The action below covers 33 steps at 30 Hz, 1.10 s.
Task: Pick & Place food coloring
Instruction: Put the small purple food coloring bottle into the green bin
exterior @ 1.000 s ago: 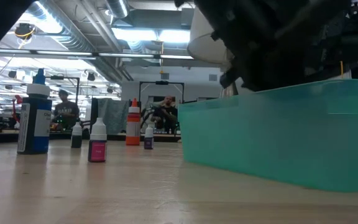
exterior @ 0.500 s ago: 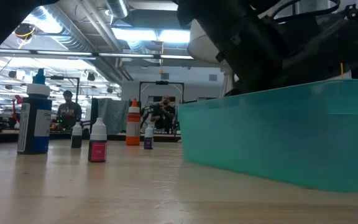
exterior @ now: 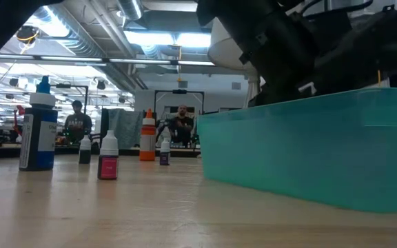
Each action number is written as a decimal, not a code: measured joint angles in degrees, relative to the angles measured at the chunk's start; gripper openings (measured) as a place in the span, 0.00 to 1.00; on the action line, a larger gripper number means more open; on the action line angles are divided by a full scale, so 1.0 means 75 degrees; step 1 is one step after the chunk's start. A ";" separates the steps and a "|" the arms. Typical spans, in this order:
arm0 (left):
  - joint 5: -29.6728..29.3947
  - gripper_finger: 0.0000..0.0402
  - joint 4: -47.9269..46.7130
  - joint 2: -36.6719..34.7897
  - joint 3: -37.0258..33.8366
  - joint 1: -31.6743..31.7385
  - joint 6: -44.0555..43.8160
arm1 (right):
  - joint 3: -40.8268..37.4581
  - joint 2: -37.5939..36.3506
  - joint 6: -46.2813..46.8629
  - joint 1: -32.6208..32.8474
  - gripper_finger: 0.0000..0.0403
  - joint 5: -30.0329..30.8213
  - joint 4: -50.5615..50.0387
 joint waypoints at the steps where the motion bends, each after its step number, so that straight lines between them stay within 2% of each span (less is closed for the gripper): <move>1: 0.0000 0.47 -0.0001 -0.0033 0.0000 0.0003 -0.0025 | -0.0002 0.0000 -0.0001 0.0002 0.98 0.0000 0.0002; 4: -0.0011 0.53 -0.0184 -0.0183 -0.0003 0.0012 -0.0058 | -0.0002 0.0000 0.0002 0.0003 0.98 0.0000 -0.0001; 10: -0.0702 0.60 -0.0985 -0.0593 -0.0003 0.0012 -0.0100 | -0.0002 0.0000 0.0002 0.0000 0.98 0.0000 -0.0007; 20: -0.1578 0.59 -0.2268 -0.1259 -0.0003 0.0048 -0.0245 | -0.0002 0.0000 0.0002 0.0002 0.98 0.0000 -0.0062; 33: -0.2489 0.58 -0.3607 -0.1834 -0.0003 0.0238 -0.1135 | -0.0002 -0.0003 0.0000 0.0002 0.98 0.0000 -0.0059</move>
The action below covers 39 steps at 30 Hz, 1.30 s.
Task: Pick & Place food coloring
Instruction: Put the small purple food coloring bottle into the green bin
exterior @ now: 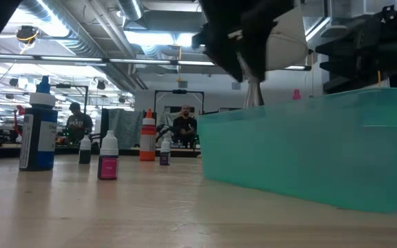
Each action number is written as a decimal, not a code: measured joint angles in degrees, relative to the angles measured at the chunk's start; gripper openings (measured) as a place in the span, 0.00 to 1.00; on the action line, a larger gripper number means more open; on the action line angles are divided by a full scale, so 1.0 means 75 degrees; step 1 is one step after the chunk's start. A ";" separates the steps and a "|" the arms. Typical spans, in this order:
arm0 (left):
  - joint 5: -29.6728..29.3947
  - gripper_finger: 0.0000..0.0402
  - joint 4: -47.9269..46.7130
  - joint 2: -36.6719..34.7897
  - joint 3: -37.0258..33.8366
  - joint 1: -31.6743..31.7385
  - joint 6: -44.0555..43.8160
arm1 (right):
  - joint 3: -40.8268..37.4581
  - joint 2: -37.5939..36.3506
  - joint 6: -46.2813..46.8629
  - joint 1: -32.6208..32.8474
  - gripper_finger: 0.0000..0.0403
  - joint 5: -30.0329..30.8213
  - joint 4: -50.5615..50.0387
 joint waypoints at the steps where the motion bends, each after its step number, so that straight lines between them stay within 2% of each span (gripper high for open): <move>1: -0.0090 0.58 -0.0192 -0.0048 -0.0022 0.0024 -0.0134 | 0.0001 0.0000 0.0002 -0.0002 0.98 0.0000 0.0003; 8: -0.0952 0.58 -0.0811 -0.0670 -0.0718 0.0216 -0.1086 | 0.0000 0.0000 0.0002 0.0000 0.98 -0.0007 -0.0064; 13: -0.1270 0.58 -0.0858 -0.1427 -0.2024 0.0324 -0.1897 | 0.0003 0.0001 0.0001 -0.0001 0.98 -0.0006 -0.0188; 18: -0.1365 0.58 -0.0263 -0.2291 -0.3571 0.0380 -0.2217 | 0.0002 -0.0001 0.0002 0.0000 0.98 -0.0004 -0.0339; 22: -0.1176 0.58 0.0420 -0.2764 -0.4613 0.0530 -0.2031 | 0.0000 0.0015 0.0002 -0.0002 0.98 -0.0003 -0.0432; 26: -0.0545 0.57 0.1191 -0.2910 -0.5369 0.0781 -0.1208 | 0.0001 0.0017 0.0002 0.0000 0.98 -0.0003 -0.0458; 33: 0.0462 0.57 0.2166 -0.2898 -0.6018 0.1315 0.0285 | 0.0002 0.0017 0.0002 -0.0001 0.98 -0.0003 -0.0456; 39: 0.0978 0.56 0.2416 -0.2898 -0.6231 0.1617 0.0576 | 0.0003 0.0017 0.0002 -0.0001 0.98 -0.0003 -0.0456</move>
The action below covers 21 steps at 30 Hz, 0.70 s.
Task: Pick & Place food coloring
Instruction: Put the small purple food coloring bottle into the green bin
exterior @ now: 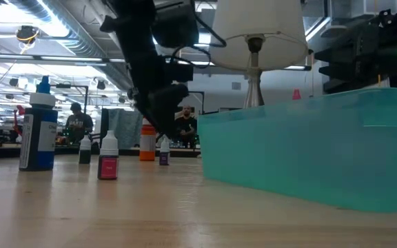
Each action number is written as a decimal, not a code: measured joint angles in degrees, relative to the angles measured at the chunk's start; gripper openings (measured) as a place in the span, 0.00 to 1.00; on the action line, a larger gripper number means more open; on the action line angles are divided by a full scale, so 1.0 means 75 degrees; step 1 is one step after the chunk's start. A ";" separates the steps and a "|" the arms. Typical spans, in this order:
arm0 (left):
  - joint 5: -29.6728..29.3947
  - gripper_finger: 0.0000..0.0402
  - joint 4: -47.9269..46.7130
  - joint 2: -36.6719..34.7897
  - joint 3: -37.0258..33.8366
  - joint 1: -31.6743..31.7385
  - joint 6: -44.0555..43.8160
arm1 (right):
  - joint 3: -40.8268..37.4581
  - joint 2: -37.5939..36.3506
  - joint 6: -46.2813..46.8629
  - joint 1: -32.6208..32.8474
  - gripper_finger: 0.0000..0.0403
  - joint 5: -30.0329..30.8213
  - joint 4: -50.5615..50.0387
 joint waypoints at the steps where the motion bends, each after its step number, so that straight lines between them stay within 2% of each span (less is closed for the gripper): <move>1: 0.0061 0.56 0.0087 0.0000 -0.0054 0.0024 0.0026 | 0.0000 0.0000 0.0000 0.0001 0.98 0.0000 0.0001; 11: 0.0646 0.56 0.0827 0.0000 -0.0659 0.0057 0.0141 | 0.0000 0.0000 0.0000 -0.0001 0.98 0.0000 0.0004; 21: 0.0947 0.52 0.1107 0.0000 -0.0696 0.0074 0.0430 | 0.0000 0.0000 0.0000 0.0001 0.98 0.0000 0.0001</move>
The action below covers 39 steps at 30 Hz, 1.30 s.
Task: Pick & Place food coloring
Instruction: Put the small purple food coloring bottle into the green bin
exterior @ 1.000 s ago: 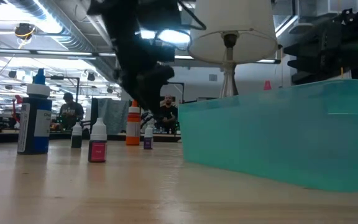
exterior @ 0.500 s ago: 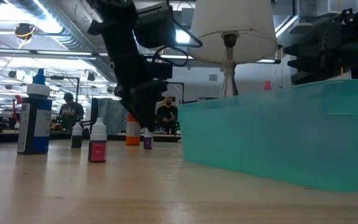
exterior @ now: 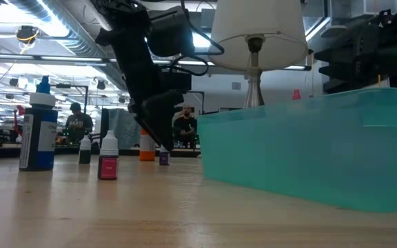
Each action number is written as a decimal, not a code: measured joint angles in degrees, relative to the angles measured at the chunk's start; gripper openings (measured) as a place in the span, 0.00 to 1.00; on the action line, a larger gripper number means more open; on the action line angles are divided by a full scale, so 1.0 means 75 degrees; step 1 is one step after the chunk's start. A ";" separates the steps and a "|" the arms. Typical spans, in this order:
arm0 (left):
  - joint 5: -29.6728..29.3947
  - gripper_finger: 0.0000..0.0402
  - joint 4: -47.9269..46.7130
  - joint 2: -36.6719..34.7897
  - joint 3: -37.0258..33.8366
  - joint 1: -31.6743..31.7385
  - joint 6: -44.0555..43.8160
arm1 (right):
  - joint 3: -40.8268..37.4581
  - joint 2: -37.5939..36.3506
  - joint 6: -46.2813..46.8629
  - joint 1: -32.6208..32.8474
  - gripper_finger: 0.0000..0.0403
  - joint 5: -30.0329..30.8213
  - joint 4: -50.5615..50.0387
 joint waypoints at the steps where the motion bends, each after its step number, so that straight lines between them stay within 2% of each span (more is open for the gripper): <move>1: 0.0026 0.50 0.0001 0.0000 0.0000 0.0000 -0.0009 | -0.0002 0.0000 0.0000 -0.0002 0.98 0.0000 0.0003; 17: 0.0136 0.12 0.0028 0.0003 0.0009 0.0000 0.0007 | -0.0001 0.0000 0.0000 -0.0001 0.98 0.0003 0.0003; 29: 0.0192 0.13 -0.0001 -0.0035 0.0009 0.0000 0.0028 | 0.0000 0.0000 0.0000 -0.0003 0.98 0.0000 0.0003; 39: 0.0062 0.11 0.0008 -0.0896 0.0007 -0.0307 -0.0235 | -0.0001 -0.0003 0.0000 -0.0002 0.98 0.0003 0.0004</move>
